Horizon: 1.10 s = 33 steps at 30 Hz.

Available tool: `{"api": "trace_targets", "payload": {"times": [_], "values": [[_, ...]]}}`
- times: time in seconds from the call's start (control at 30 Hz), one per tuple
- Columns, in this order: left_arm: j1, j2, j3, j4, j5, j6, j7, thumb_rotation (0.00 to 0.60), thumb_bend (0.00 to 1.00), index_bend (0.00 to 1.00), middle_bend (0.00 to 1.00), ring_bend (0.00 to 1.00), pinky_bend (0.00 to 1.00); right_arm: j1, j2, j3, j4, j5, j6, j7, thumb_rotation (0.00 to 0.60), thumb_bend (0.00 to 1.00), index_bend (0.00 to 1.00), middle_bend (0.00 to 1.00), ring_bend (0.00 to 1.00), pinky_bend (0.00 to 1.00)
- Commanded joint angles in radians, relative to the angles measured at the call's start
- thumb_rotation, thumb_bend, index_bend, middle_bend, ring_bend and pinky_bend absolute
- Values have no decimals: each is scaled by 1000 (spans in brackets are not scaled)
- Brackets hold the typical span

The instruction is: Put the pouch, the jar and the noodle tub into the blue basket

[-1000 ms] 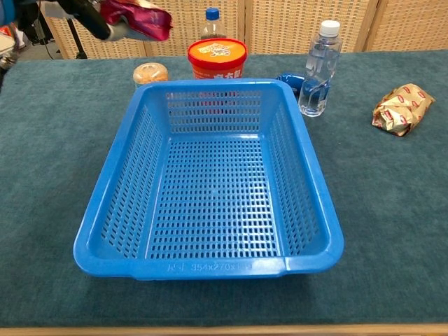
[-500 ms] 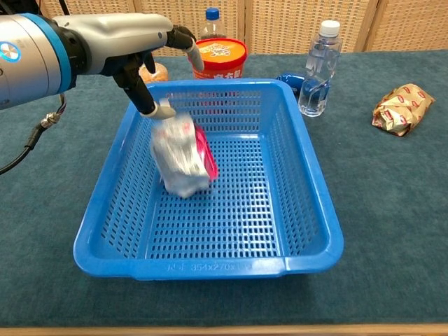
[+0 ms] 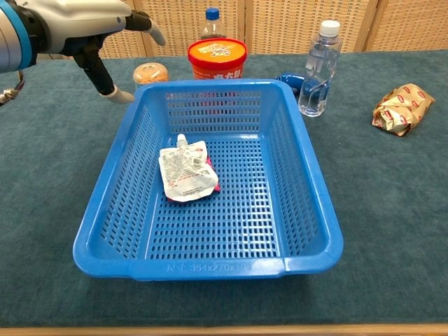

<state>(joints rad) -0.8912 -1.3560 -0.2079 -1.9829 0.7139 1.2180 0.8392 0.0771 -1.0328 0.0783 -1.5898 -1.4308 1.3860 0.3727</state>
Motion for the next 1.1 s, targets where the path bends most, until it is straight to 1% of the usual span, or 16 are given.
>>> {"api": "trace_targets", "payload": {"times": [0.03,0.13,0.27,0.43,0.57,0.67,0.8,0.93,1.1], "values": [[-5,24,0,22,-31,-11,5,600,247,0,0,0,73,1,-2,0,2,1,-3,-2,600,139,0,0,0,0],[-13,45,-5,56,-60,-30,0,600,247,0,0,0,73,4,-5,0,5,6,-12,-4,600,140,0,0,0,0],[-34,66,-23,165,-122,-99,-30,600,247,0,0,0,73,8,-7,1,8,17,-27,-12,600,140,0,0,0,0],[-71,53,-27,310,-184,-191,-47,600,247,0,0,0,73,12,-11,1,11,21,-38,-19,600,140,0,0,0,0],[-106,18,-19,447,-225,-269,-55,600,247,0,0,0,73,21,-17,0,21,36,-66,-21,600,141,0,0,0,0],[-127,-9,-13,529,-251,-317,-59,600,247,0,0,0,73,25,-21,1,28,43,-78,-21,600,144,0,0,0,0],[-165,-68,-13,671,-288,-405,-79,600,247,0,0,0,73,31,-27,3,40,53,-94,-20,600,144,0,0,0,0],[-192,-113,-11,767,-290,-469,-102,600,245,0,0,0,73,36,-31,5,50,65,-111,-14,600,144,0,0,0,0],[-222,-161,-17,874,-260,-553,-150,600,201,0,0,0,73,43,-39,7,68,79,-135,-5,600,145,0,0,0,0]]}}
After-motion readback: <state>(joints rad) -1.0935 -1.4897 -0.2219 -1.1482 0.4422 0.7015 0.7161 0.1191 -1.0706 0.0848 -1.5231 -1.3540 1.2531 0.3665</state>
